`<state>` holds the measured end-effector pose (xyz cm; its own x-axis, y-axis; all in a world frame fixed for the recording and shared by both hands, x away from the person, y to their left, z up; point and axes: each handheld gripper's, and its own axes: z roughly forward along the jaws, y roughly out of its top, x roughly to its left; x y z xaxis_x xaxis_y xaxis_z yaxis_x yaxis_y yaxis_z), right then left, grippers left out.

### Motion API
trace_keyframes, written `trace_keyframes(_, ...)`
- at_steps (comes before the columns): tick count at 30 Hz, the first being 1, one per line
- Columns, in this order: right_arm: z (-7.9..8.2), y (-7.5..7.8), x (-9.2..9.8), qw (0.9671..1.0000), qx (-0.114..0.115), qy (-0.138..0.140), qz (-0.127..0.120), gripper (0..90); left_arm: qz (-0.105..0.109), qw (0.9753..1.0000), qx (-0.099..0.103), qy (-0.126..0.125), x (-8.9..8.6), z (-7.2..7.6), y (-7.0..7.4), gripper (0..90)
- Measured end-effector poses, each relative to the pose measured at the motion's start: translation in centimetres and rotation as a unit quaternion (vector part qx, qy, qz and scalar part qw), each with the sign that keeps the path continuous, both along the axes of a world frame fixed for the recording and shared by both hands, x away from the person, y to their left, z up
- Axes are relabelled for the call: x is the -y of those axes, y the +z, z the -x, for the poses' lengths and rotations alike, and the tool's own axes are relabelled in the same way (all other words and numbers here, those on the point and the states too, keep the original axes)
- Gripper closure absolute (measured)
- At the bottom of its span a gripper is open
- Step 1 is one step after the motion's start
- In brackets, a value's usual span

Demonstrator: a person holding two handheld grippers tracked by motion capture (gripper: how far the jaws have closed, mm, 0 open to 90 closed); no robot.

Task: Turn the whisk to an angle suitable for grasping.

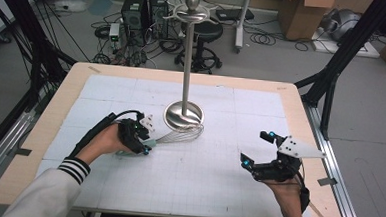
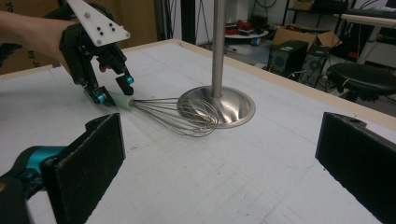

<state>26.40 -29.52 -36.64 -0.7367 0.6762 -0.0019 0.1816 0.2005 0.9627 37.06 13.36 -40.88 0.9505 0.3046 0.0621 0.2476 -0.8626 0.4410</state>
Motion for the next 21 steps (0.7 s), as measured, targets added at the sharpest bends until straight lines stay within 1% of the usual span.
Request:
trace_keyframes(1, 0.01, 0.0, 0.0, 1.0, -0.001, 0.001, 0.001, 0.1, -0.001, 1.0, 0.0, -0.003, 0.01, -0.03, -0.06, 56.3)
trace_keyframes(2, -0.01, 0.01, -0.04, 1.0, 0.0, 0.002, 0.0, 0.1, -0.008, 1.0, -0.001, -0.004, 0.04, -0.07, -0.02, 56.3)
trace_keyframes(3, -0.01, 0.01, -0.04, 1.0, 0.0, 0.002, 0.0, 0.1, -0.003, 1.0, -0.001, -0.001, 0.04, -0.04, -0.13, 56.3)
trace_keyframes(5, 0.01, 0.04, -0.07, 1.0, 0.0, 0.002, 0.001, 0.1, -0.002, 1.0, 0.001, -0.001, 0.04, -0.12, -0.19, 57.9)
trace_keyframes(7, 0.02, 0.05, -0.07, 1.0, 0.001, 0.003, 0.001, 0.1, 0.0, 1.0, 0.007, 0.004, 0.06, -0.09, -0.29, 62.8)
trace_keyframes(8, 0.02, 0.05, -0.05, 1.0, 0.001, 0.003, 0.001, 0.1, -0.006, 1.0, 0.007, 0.003, 0.04, -0.14, -0.24, 63.4)
trace_keyframes(10, 0.03, 0.03, -0.03, 1.0, -0.001, 0.001, 0.0, 0.1, -0.005, 1.0, 0.005, 0.001, 0.03, -0.14, -0.35, 64.0)
trace_keyframes(13, 0.02, -0.01, 0.0, 1.0, -0.002, 0.001, 0.001, 0.1, -0.011, 0.9999, 0.004, -0.001, 0.08, -0.08, -0.47, 63.8)
trace_keyframes(15, 0.03, -0.02, -0.02, 1.0, -0.003, 0.002, 0.001, 0.1, -0.012, 0.9999, 0.004, -0.002, 0.14, -0.05, -0.56, 66.5)
trace_keyframes(19, 0.02, -0.02, 0.0, 1.0, -0.002, 0.002, 0.0, 0.1, -0.013, 0.9999, 0.001, 0.004, 0.19, 0.0, -0.52, 67.7)
trace_keyframes(21, 0.02, -0.02, 0.0, 1.0, -0.001, 0.002, 0.001, 0.1, -0.019, 0.9998, 0.008, 0.005, 0.17, -0.01, -0.45, 68.6)
